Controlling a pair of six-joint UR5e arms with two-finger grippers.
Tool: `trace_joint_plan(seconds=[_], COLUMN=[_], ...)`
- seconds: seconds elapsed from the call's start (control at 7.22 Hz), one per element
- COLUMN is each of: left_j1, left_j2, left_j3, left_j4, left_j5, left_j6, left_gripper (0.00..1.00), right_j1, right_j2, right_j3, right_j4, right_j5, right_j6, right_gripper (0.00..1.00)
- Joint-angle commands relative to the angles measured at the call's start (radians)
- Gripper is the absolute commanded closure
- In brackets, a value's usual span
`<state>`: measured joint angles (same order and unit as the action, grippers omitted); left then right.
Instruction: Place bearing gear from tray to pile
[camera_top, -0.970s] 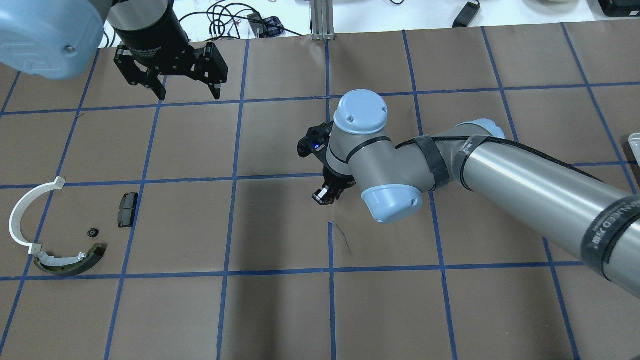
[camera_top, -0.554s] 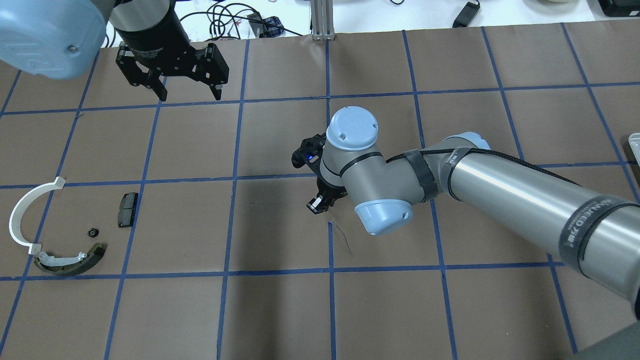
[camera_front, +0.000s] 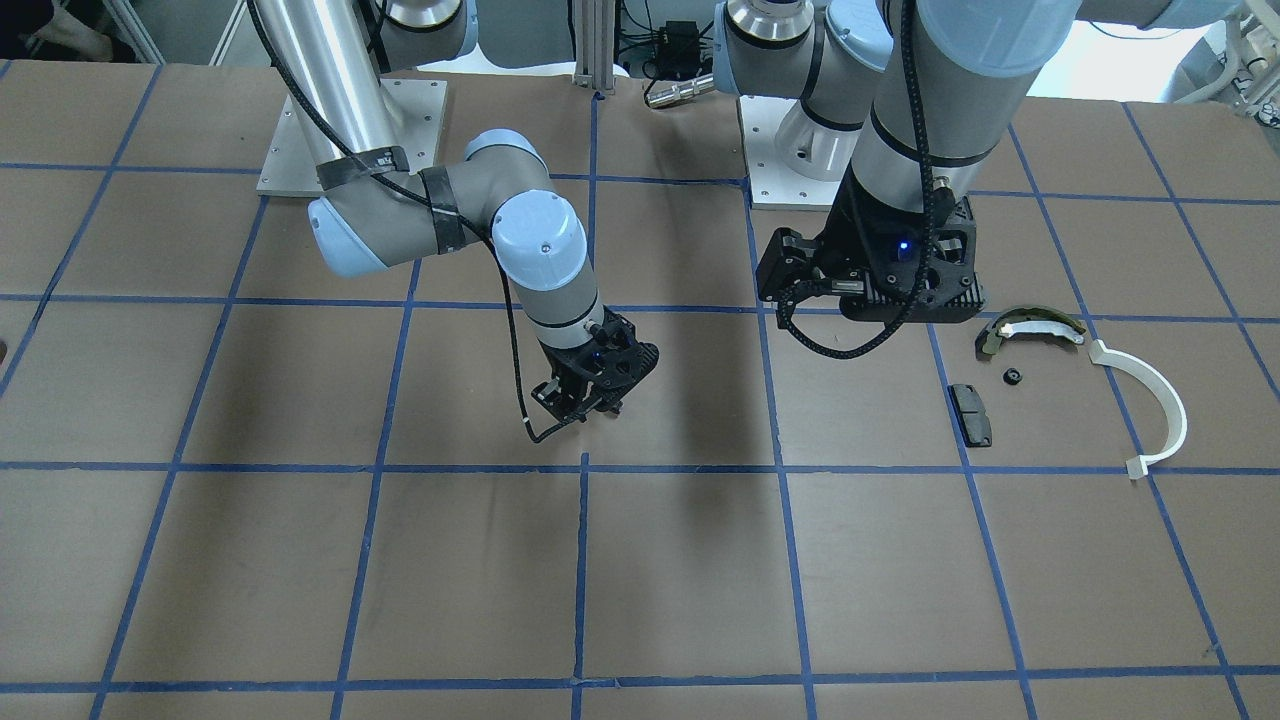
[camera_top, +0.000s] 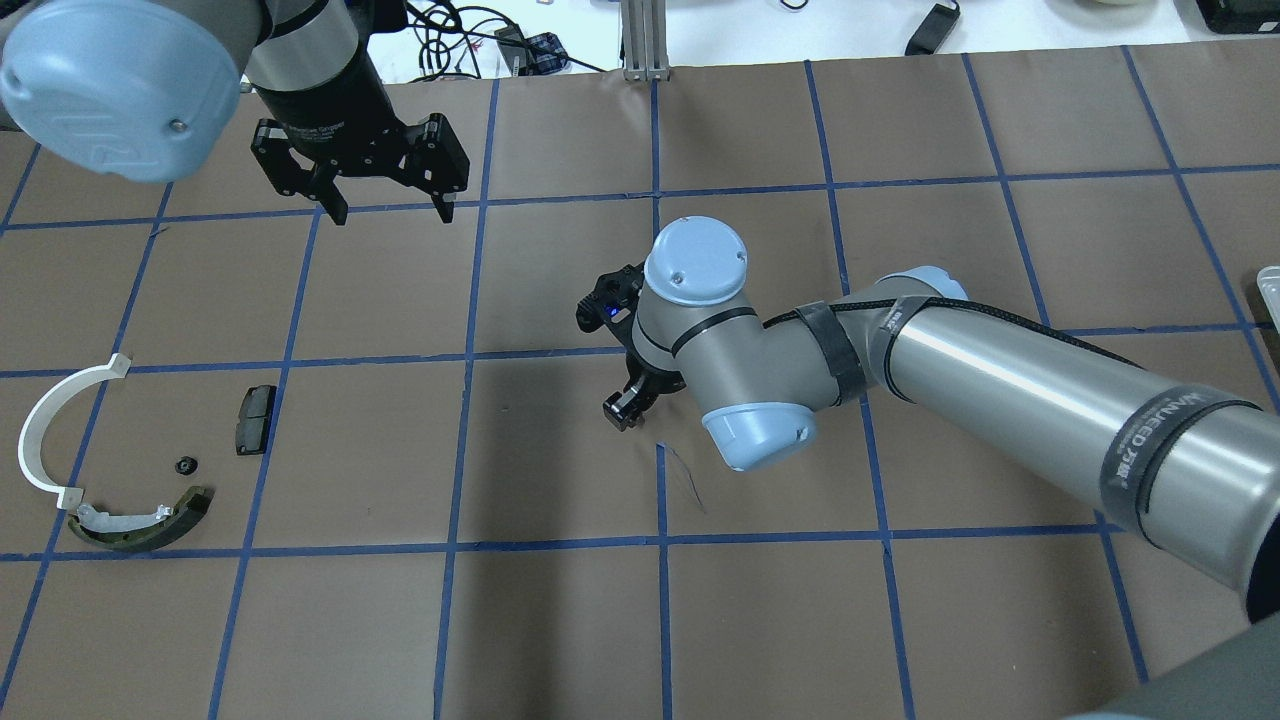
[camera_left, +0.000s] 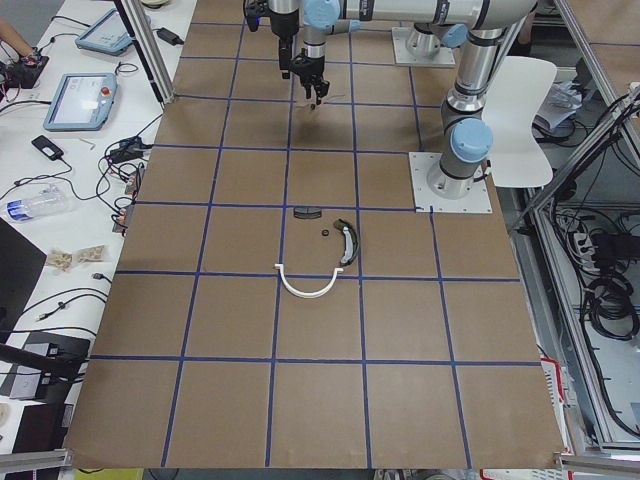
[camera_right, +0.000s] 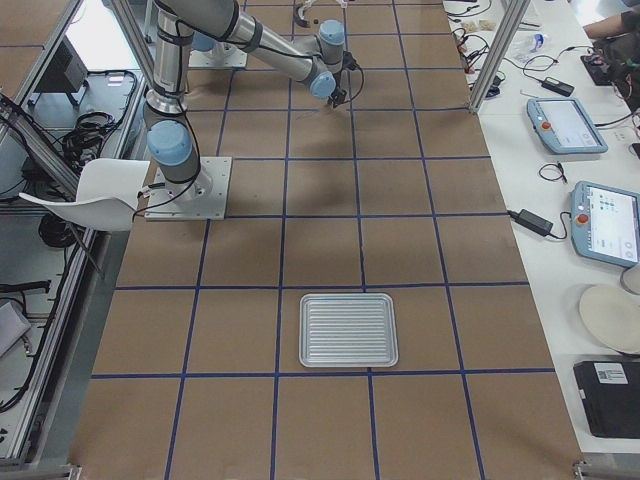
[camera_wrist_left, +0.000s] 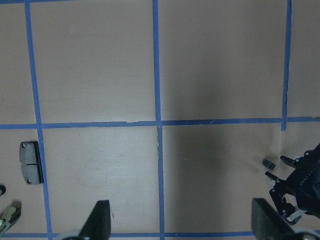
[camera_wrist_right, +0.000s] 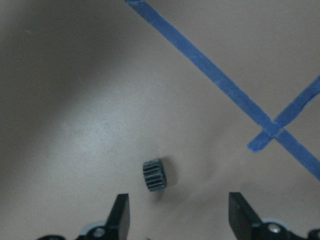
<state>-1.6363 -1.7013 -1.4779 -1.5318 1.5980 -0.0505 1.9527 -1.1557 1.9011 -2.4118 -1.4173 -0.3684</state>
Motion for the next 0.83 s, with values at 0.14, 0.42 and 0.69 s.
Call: trace_joint_plan(seconds=[0.14,0.42,0.69], left_j1=[-0.078,-0.189,-0.287], left_j2=[-0.014,-0.076,-0.167], left_j3=[-0.037,-0.144,-0.278], left_j4=[0.009,0.202,0.456], left_j5=[0.003,-0.001,-0.003], left_j6=[-0.084,-0.356,-0.454], left_gripper=[0.0,0.0,0.0], right_j1=[-0.217,-0.412,-0.55], right_j2=[-0.158,-0.249,-0.339], right_j3=[-0.036,-0.088,-0.141], right_j4=[0.275,0.469,0.621], right_j5=[-0.035,-0.045,-0.049], right_j6=[-0.007,0.025,0.185], right_gripper=[0.0,0.0,0.0])
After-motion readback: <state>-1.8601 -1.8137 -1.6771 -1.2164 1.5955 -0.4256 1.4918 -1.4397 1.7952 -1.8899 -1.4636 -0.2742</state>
